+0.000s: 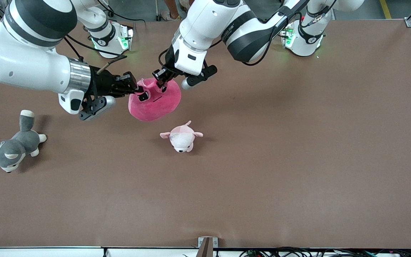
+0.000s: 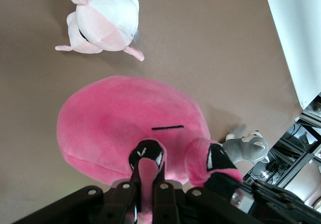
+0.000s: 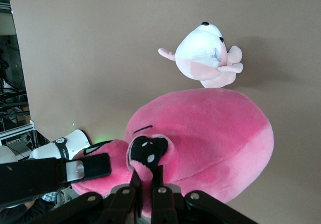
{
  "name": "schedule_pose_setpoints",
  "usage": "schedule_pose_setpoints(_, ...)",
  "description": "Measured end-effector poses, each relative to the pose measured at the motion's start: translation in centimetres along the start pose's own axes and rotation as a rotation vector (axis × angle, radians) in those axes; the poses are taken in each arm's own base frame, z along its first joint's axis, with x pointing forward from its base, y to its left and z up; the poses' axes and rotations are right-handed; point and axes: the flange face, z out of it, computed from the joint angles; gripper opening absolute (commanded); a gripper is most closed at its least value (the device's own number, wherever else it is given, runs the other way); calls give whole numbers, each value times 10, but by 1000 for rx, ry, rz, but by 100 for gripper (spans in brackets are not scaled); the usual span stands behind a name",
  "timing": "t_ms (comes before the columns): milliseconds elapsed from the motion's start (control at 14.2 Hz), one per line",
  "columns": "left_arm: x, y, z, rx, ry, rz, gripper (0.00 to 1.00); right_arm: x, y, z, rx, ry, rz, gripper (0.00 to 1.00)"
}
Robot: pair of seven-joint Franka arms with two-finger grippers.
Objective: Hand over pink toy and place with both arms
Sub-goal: 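Open the left gripper and withdraw it while the right gripper pulls the plush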
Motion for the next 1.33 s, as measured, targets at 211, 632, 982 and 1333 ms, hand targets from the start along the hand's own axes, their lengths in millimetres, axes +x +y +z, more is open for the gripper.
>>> schedule_pose_setpoints(211, -1, 0, 2, 2, -1, 1, 56, 0, 1, 0, 0, -4, 8, 0)
schedule_pose_setpoints(632, 2, -2, 3, 19, 1, -2, 100, -1, 5, -2, 1, -13, 35, 0)
schedule_pose_setpoints(982, 43, -1, -20, 90, 134, 48, 100, 1, 64, -50, 18, 47, 100, 0)
schedule_pose_setpoints(1333, 162, -9, -103, 184, 212, 175, 100, -4, 158, -104, 39, 136, 163, 0)
